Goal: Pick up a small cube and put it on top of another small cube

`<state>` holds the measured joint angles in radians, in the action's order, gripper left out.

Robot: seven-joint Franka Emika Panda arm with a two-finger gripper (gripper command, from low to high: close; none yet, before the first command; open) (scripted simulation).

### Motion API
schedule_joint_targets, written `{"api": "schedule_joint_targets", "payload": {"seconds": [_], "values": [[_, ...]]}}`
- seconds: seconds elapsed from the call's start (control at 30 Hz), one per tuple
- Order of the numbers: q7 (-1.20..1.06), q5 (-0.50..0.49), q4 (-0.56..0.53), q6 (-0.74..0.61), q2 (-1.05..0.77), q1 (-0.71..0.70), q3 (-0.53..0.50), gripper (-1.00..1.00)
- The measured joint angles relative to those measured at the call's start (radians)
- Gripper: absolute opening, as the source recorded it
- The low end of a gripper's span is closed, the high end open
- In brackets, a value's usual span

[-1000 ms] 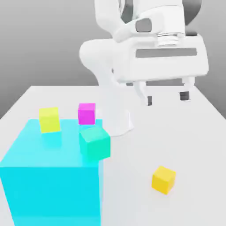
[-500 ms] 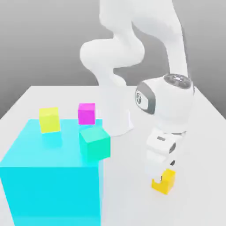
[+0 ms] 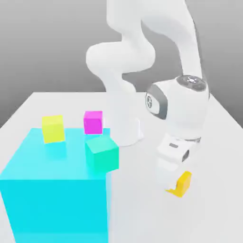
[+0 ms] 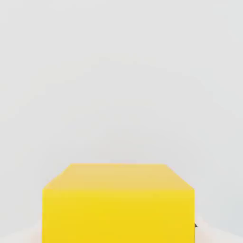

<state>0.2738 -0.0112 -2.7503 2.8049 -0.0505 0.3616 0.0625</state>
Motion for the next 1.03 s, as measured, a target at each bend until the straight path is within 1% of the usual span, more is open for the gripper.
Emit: {"api": "schedule_joint_targets", "payload": {"seconds": [0.07, 0.17, 0.4, 0.73, 0.8, 0.9, 0.93, 1.03], "values": [[0.006, 0.013, 0.017, -0.078, 0.065, -0.013, -0.015, -1.00], [0.049, 0.006, 0.044, -0.206, 0.171, -0.055, -0.041, -1.00], [0.204, -0.063, 0.104, -0.508, 0.423, -0.190, -0.072, -1.00], [0.533, -0.059, 0.079, -0.862, 0.786, -0.465, -0.130, -1.00], [0.568, -0.049, 0.041, -0.848, 0.806, -0.496, -0.143, -1.00], [0.576, -0.048, -0.042, -0.739, 0.779, -0.510, -0.149, -1.00], [0.575, -0.048, -0.061, -0.713, 0.771, -0.512, -0.149, 1.00], [0.575, -0.048, -0.061, -0.713, 0.771, -0.512, -0.149, 1.00]]}}
